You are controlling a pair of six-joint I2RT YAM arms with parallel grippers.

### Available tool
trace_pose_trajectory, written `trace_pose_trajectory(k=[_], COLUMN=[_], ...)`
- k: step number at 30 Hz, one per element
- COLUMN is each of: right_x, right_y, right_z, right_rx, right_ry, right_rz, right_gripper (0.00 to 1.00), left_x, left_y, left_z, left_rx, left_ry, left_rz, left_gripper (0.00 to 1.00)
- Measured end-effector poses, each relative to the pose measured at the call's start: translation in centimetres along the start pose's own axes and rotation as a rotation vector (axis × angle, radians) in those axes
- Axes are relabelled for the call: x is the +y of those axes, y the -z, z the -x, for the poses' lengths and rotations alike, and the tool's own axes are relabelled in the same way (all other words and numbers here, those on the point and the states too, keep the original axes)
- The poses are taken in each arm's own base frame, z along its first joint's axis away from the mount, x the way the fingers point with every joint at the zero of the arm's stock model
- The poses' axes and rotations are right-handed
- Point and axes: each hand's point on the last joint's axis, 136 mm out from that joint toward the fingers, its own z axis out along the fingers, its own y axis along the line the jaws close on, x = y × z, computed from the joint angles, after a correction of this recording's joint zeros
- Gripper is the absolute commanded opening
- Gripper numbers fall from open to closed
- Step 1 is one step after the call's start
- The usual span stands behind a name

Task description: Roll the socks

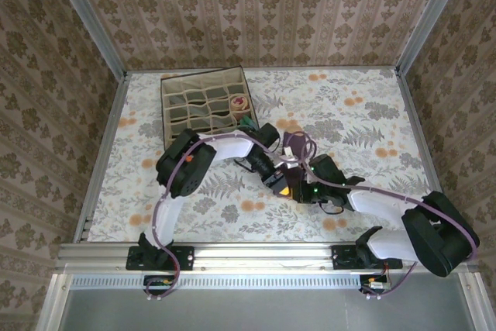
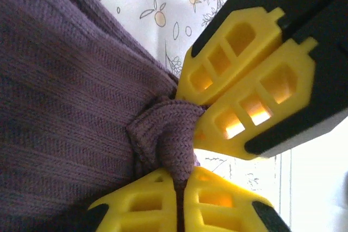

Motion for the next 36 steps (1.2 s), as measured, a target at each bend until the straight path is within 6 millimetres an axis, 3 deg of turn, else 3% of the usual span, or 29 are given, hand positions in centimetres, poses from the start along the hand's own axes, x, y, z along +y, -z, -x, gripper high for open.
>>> trace_pose_trajectory(k=[10, 13, 16, 19, 26, 36], right_x=[0.4, 0.4, -1.2, -1.4, -1.5, -1.4], right_y=[0.6, 0.7, 0.6, 0.7, 0.9, 0.8], right_z=[0.6, 0.9, 0.1, 0.0, -0.1, -0.6], right_rx=[0.046, 0.057, 0.099, 0.121, 0.168, 0.258], right_ry=[-0.099, -0.119, -0.173, -0.192, -0.234, -0.240], right_rz=[0.048, 0.056, 0.014, 0.016, 0.047, 0.069], right_gripper=[0.00, 0.00, 0.00, 0.00, 0.00, 0.00], left_x=[-0.8, -1.1, -1.8, -2.6, -3.4, -4.6], left_y=[2.3, 3.4, 5.0, 5.8, 4.3, 2.2], left_z=[0.4, 0.4, 0.3, 0.1, -0.9, 0.4], left_rx=[-0.217, -0.266, -0.310, -0.334, -0.252, -0.142], left_ry=[-0.277, -0.353, -0.467, -0.594, -0.861, -1.169], left_rz=[0.145, 0.217, 0.340, 0.459, 0.666, 0.829], left_gripper=[0.12, 0.21, 0.32, 0.37, 0.38, 0.38])
